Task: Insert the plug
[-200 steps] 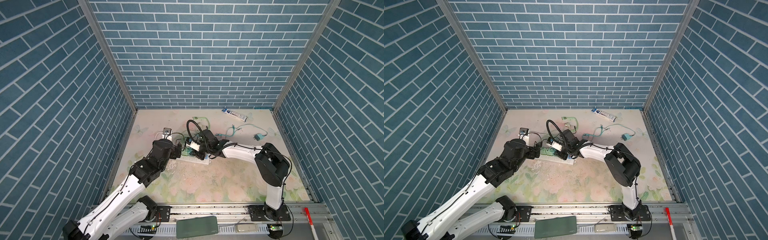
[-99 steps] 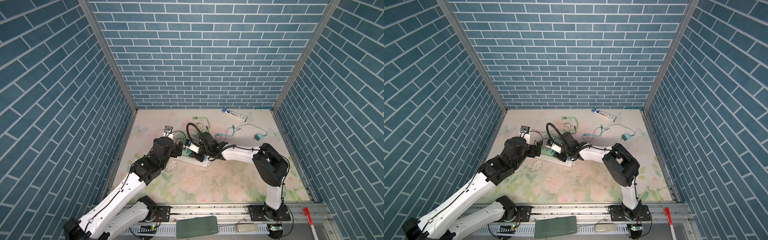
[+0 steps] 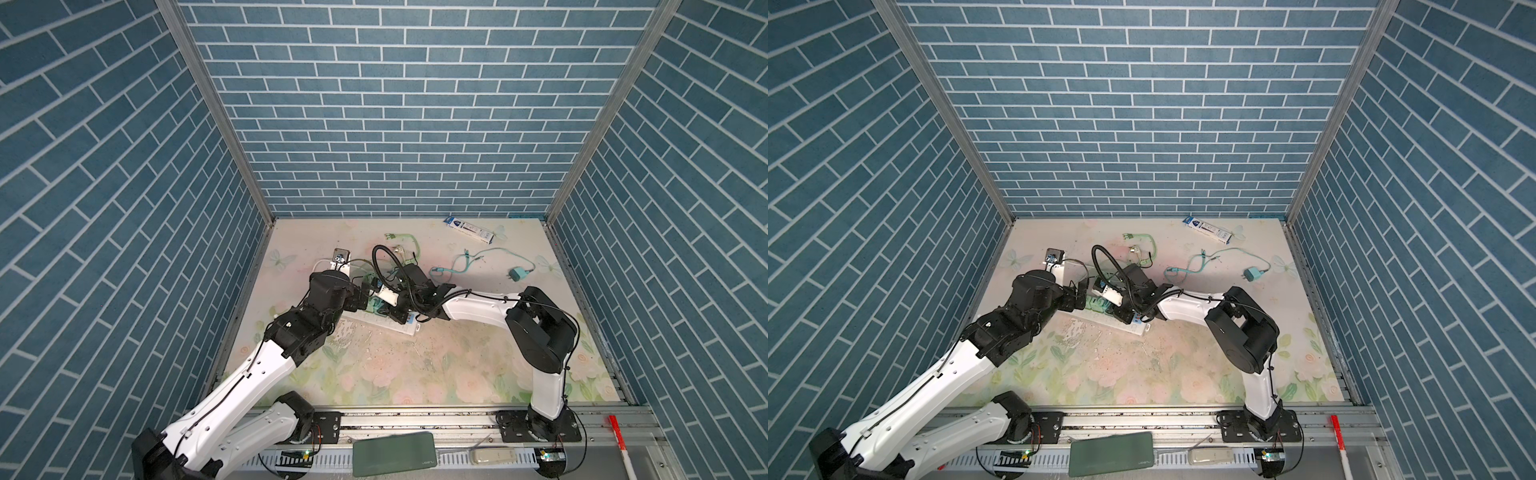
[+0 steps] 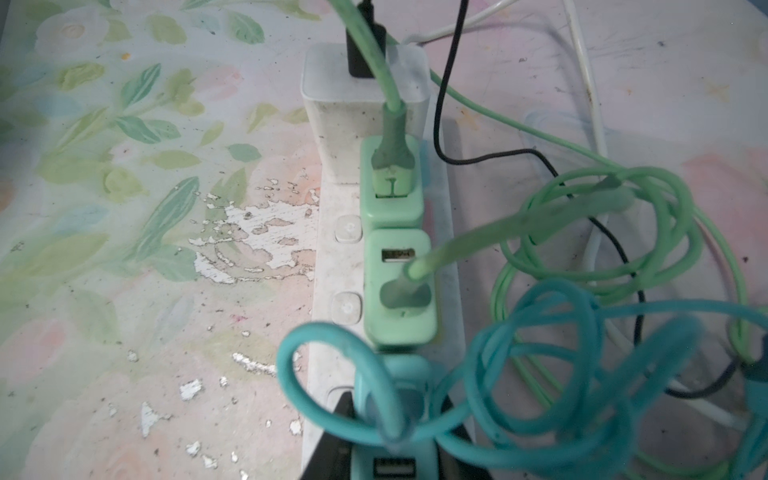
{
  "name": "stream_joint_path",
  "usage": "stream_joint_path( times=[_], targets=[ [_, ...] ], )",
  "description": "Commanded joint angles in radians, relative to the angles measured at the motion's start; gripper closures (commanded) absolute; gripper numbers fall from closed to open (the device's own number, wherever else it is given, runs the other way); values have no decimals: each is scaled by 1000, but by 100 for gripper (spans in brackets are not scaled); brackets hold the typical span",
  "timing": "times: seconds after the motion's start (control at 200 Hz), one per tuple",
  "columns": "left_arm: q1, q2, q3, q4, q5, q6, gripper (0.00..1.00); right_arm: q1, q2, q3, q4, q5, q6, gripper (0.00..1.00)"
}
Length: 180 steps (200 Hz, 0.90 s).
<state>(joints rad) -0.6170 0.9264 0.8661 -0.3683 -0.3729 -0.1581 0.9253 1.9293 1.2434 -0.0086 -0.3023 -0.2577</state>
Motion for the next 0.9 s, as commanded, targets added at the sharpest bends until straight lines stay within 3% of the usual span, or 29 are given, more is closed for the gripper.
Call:
stream_joint_path(
  times=[0.0, 0.425, 0.655, 0.895],
  targets=[
    [7, -22, 1, 17, -4, 15, 0, 14, -7, 13, -171, 1, 29, 80],
    [7, -48, -33, 14, -7, 11, 0, 0, -5, 67, -177, -3, 37, 56],
    [6, -22, -23, 13, -2, 9, 0, -23, -65, 40, -188, -3, 54, 54],
    [7, 49, 20, 1, -4, 15, 0, -122, -250, -144, -127, -52, 123, 54]
  ],
)
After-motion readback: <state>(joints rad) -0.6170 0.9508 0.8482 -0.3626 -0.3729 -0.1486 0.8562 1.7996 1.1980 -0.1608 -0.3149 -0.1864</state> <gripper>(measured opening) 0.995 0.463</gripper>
